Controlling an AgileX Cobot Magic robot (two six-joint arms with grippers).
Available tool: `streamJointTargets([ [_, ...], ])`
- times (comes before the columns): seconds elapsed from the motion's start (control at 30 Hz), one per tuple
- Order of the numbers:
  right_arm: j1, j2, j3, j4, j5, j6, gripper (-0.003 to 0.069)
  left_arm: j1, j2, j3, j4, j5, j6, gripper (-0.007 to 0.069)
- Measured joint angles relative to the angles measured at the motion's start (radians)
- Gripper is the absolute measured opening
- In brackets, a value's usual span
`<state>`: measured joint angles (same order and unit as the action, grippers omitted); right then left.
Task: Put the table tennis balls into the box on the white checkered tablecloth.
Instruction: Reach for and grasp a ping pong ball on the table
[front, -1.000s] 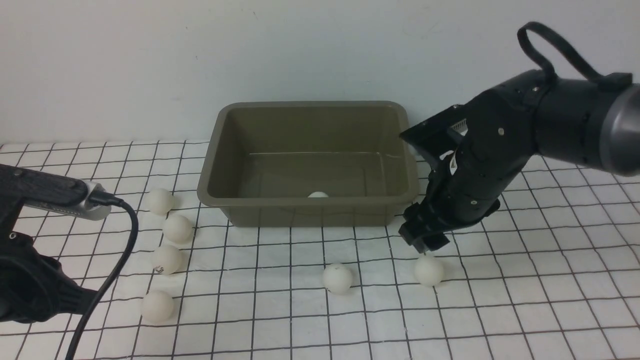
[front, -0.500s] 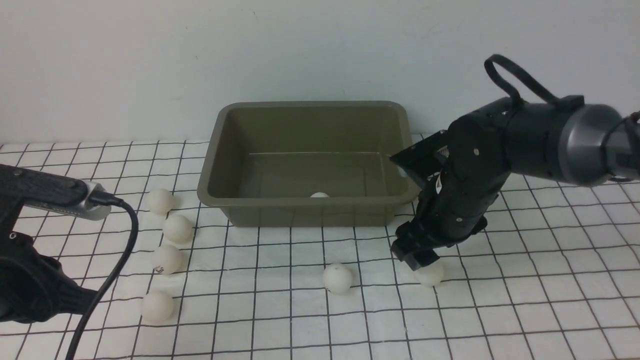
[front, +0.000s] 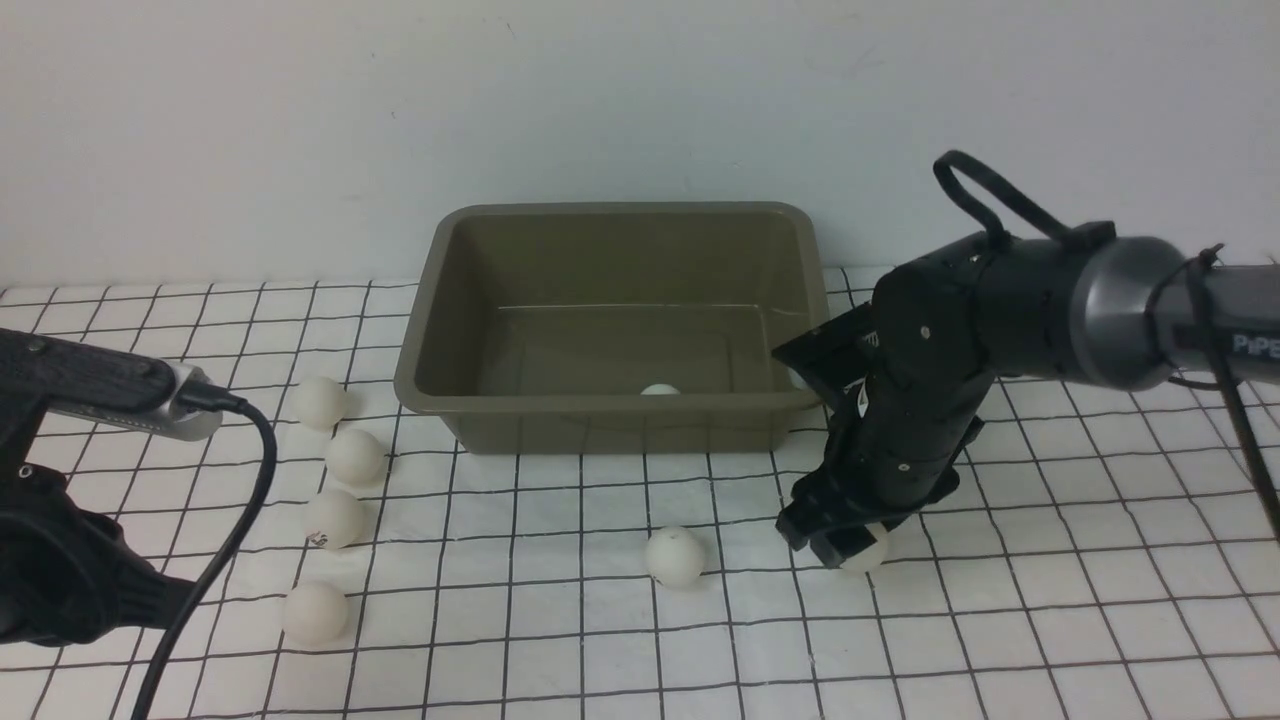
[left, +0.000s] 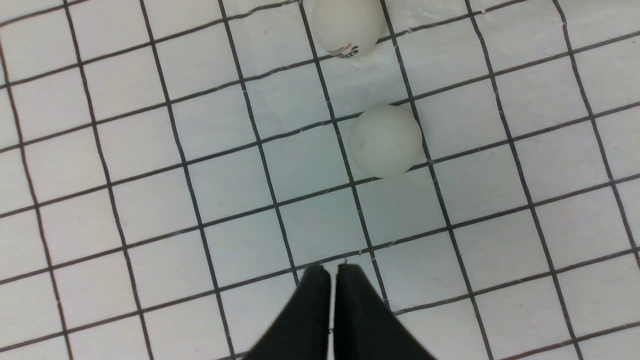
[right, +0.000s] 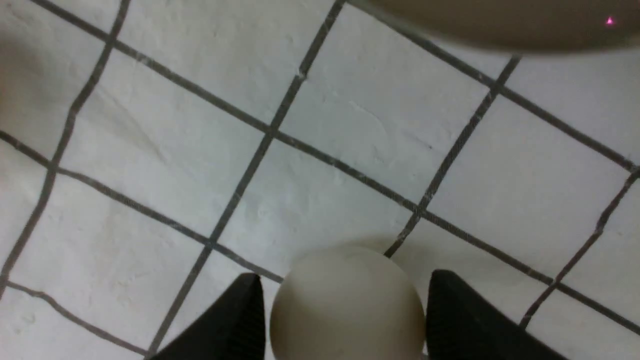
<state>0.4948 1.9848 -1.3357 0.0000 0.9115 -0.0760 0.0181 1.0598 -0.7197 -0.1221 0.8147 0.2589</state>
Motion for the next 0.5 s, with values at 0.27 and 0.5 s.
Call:
streamJointTargets([
  [0.27, 0.000, 0.000, 0.000, 0.000, 0.009, 0.000, 0.0356, 0.000, 0.000, 0.000, 0.000, 0.000, 0.001, -0.0003],
  [0.5, 0.000, -0.012, -0.001, -0.032, 0.094, 0.001, 0.0356, 0.000, 0.000, 0.000, 0.000, 0.000, 0.001, -0.0003],
])
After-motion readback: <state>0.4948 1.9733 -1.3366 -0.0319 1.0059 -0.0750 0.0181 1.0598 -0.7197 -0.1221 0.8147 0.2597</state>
